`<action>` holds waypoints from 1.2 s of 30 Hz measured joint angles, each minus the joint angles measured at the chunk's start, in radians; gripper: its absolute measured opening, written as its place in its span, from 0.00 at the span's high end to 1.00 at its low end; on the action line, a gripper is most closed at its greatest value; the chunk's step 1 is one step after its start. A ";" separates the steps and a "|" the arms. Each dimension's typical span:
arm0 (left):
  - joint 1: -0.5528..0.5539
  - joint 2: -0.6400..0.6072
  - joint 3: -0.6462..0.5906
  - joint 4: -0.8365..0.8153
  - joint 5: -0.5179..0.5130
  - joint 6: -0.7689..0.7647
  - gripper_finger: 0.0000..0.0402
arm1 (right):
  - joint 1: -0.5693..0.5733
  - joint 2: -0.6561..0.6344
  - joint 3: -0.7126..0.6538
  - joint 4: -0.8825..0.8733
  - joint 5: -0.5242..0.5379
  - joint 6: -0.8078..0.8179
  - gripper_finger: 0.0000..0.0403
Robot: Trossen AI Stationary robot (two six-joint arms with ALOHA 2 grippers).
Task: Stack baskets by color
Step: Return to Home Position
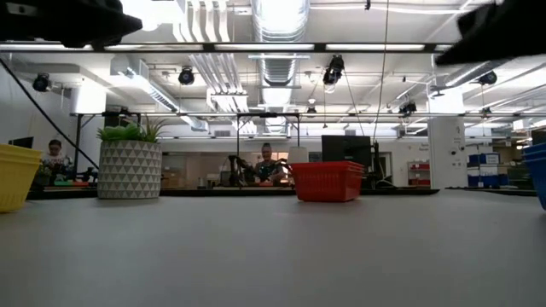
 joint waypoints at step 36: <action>0.061 -0.279 -0.288 0.288 -0.140 0.029 1.00 | -0.688 -0.512 -0.398 0.471 -1.032 -0.600 0.98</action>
